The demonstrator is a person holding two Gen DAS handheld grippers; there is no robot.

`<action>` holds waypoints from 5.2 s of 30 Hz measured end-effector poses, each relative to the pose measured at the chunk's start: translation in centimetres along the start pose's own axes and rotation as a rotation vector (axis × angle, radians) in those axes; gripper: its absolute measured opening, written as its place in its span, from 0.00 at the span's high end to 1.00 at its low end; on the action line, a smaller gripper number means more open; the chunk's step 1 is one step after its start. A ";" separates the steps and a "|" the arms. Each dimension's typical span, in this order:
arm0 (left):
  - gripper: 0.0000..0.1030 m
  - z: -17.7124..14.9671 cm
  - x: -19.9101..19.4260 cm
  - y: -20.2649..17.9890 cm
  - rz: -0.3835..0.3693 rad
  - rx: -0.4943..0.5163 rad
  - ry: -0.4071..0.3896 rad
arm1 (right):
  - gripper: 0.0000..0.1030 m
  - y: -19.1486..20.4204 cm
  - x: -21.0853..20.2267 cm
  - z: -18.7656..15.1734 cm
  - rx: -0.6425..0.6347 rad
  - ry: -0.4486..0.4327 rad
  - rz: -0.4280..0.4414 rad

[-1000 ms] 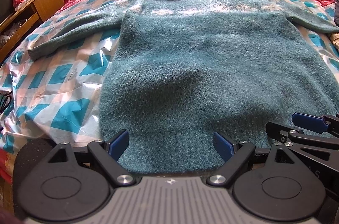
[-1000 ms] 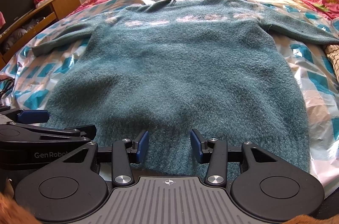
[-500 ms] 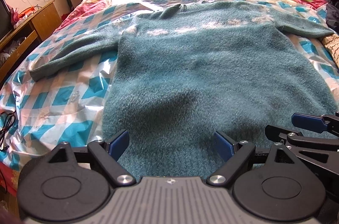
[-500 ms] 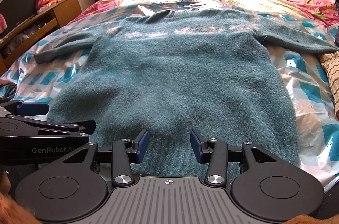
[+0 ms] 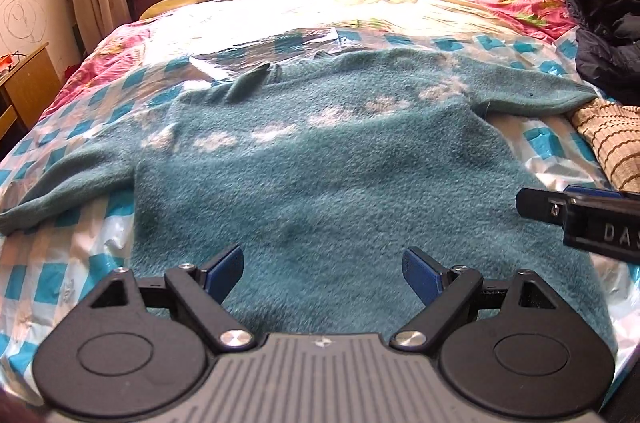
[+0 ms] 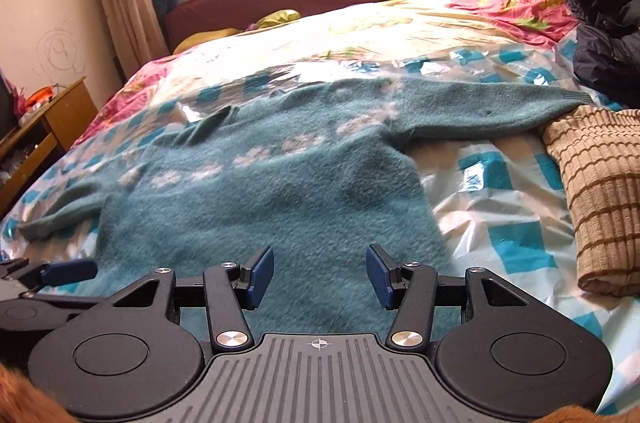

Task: Fold small clothes
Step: 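Move the right tool to the sweater's sleeve cuff and close on it, then lift the cuff with the right tool, lay the sleeve across the body, open, then grasp the other sleeve cuff with the left tool and lift it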

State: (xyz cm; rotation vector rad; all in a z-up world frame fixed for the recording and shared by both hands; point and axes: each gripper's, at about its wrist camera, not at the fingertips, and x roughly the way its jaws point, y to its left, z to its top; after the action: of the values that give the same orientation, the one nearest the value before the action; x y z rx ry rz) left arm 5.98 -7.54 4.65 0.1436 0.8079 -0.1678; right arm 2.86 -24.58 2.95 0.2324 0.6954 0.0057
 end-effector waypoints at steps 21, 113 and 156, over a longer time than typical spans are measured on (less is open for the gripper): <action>0.11 10.0 9.3 -9.5 -0.124 0.058 -0.058 | 0.52 -19.9 8.8 11.0 0.391 -0.061 -0.229; 0.11 -2.3 8.8 13.9 0.071 -0.242 -0.070 | 0.69 18.9 24.8 6.7 -0.498 0.052 0.076; 0.26 -4.2 10.6 43.0 0.365 -1.018 -0.141 | 0.69 16.6 14.9 -1.9 -0.341 0.086 0.258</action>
State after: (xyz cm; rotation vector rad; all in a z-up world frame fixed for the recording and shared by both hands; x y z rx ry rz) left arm 18.95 34.26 -3.16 -0.6724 0.6340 0.5767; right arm 14.34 -6.80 -4.35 -0.0078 0.7346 0.3795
